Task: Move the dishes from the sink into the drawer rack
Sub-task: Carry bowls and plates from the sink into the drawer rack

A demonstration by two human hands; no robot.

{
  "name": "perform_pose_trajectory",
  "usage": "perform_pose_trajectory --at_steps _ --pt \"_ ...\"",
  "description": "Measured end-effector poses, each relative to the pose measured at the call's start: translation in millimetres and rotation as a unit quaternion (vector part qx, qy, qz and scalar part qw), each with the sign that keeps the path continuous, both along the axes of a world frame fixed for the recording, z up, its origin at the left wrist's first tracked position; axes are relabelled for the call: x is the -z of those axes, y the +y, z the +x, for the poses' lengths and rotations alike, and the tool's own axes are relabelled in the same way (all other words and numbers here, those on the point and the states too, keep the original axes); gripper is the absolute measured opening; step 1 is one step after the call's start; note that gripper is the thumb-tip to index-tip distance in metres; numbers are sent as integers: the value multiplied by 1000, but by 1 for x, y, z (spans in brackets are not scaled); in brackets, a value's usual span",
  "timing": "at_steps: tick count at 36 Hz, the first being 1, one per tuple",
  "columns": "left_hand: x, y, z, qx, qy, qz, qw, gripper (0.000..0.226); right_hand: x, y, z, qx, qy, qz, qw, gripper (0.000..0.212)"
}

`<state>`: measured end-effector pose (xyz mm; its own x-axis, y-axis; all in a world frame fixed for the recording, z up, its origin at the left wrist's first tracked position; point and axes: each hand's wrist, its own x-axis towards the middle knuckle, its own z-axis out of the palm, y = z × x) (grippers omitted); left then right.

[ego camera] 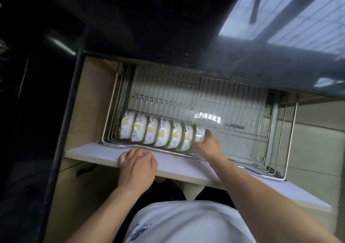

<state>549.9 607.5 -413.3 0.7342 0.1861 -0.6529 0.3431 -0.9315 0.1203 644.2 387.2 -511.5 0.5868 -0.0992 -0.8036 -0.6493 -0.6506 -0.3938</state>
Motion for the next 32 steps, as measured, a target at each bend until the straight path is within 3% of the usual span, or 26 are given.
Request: perform_pose_trajectory --at_steps 14,19,27,32 --pt "-4 6 -1 28 1 -25 999 36 15 11 -6 18 33 4 999 51" --pt "-3 5 0 29 -4 -19 999 36 13 9 -11 64 -10 -7 998 101" --pt "1 5 -1 30 -2 -15 999 37 17 11 -4 23 5 -14 1000 74" --pt "0 2 -1 33 1 -13 999 34 19 7 7 -7 25 -24 999 75"
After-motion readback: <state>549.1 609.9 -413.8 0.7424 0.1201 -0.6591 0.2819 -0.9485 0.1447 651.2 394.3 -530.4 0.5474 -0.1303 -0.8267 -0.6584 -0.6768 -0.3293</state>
